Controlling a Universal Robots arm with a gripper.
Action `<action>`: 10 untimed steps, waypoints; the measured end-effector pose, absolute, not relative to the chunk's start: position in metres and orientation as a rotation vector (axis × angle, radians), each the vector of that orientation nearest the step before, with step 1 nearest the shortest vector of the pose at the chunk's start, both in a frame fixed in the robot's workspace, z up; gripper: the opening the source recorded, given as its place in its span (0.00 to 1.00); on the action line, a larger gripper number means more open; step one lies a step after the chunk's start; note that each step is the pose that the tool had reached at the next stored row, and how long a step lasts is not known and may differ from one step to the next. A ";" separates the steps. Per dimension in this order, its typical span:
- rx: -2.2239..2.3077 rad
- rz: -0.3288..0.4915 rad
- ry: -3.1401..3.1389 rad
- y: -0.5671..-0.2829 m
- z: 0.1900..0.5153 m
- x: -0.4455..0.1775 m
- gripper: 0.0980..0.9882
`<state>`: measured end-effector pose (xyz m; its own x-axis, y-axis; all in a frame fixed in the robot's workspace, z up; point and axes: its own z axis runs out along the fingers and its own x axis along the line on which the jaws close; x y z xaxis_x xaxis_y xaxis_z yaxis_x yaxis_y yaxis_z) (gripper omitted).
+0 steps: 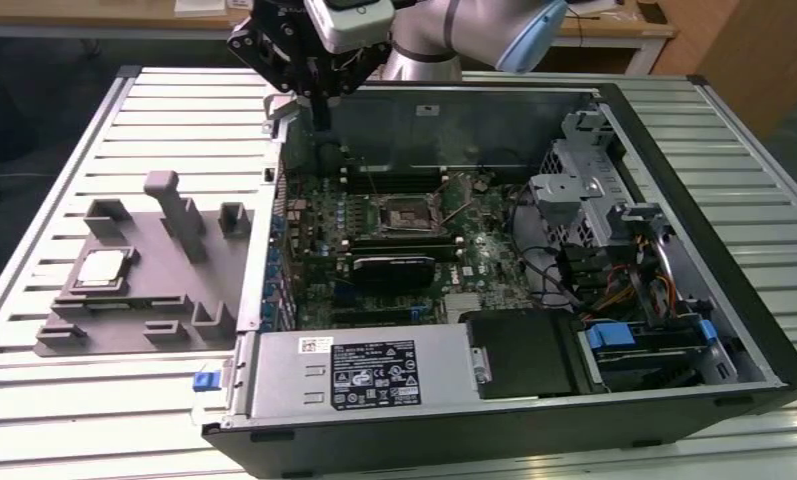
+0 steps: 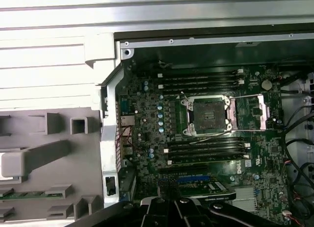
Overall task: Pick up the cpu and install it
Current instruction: 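Reach for the cpu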
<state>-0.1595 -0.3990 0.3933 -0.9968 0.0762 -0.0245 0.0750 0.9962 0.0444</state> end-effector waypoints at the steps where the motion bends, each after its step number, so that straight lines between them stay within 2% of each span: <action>1: 0.118 0.068 3.112 -0.399 0.393 -0.161 0.01; 10: 0.118 0.068 3.112 -0.399 0.393 -0.170 0.01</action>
<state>-0.1700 -0.3990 0.3933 -0.9968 0.0763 -0.0245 0.0751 0.9962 0.0444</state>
